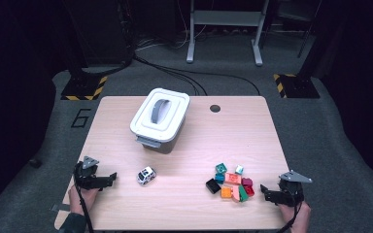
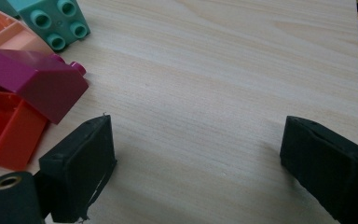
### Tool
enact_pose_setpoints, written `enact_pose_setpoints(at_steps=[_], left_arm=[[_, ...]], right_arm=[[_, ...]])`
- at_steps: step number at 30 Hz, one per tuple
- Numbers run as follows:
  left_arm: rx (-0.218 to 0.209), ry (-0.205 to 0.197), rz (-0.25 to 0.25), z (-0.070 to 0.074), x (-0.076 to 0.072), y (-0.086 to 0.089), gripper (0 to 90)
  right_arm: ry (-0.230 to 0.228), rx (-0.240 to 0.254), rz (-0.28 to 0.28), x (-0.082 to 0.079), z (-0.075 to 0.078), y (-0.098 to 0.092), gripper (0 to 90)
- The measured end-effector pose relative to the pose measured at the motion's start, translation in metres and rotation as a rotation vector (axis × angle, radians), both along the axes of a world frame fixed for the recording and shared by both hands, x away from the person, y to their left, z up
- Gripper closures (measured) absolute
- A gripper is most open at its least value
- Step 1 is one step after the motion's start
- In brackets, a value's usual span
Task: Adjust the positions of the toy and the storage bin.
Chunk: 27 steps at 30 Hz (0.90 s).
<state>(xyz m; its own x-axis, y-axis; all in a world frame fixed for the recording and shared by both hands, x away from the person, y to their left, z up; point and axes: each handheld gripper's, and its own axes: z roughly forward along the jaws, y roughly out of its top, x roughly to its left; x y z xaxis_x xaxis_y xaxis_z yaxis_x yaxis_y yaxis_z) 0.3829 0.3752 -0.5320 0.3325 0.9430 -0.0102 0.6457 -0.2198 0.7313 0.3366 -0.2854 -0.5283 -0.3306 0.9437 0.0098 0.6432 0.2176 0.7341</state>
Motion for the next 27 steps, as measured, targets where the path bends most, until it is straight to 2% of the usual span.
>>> enact_pose_setpoints(at_steps=[2,3,9,10,13,15,20,23,26,27], left_arm=[[0.007,0.011,-0.004,0.001,0.0,0.001,2.4],[0.002,0.0,-0.006,0.001,0.0,0.001,2.8],[-0.02,-0.002,-0.001,0.005,0.0,0.003,5.2],[-0.018,0.009,-0.008,0.008,0.0,0.003,5.5],[-0.004,0.007,-0.035,0.018,0.002,0.0,5.5],[-0.012,-0.017,-0.042,0.023,0.004,-0.002,5.4],[-0.015,-0.031,-0.069,0.042,0.007,-0.005,5.1],[-0.03,-0.029,-0.091,0.051,0.011,-0.007,4.9],[-0.021,-0.036,-0.106,0.059,0.017,-0.01,5.0],[-0.023,-0.027,-0.117,0.062,0.019,-0.011,4.9]], right_arm=[[0.0,0.0,0.001,0.0,0.0,0.0,9.1],[0.0,0.0,0.0,0.0,0.0,0.0,9.0],[0.0,-0.001,0.002,0.0,0.0,0.0,9.1],[0.0,0.0,0.0,0.0,0.0,0.0,9.1],[0.0,0.0,0.0,0.0,0.0,0.0,9.1],[0.0,0.0,0.001,0.0,0.0,0.0,9.1],[-0.001,-0.002,0.002,0.0,0.0,0.0,9.1],[-0.001,-0.003,0.002,0.0,0.0,0.0,9.1],[-0.002,-0.006,0.0,0.0,0.0,0.0,9.1],[-0.002,-0.006,-0.001,0.0,0.0,0.0,9.1]])
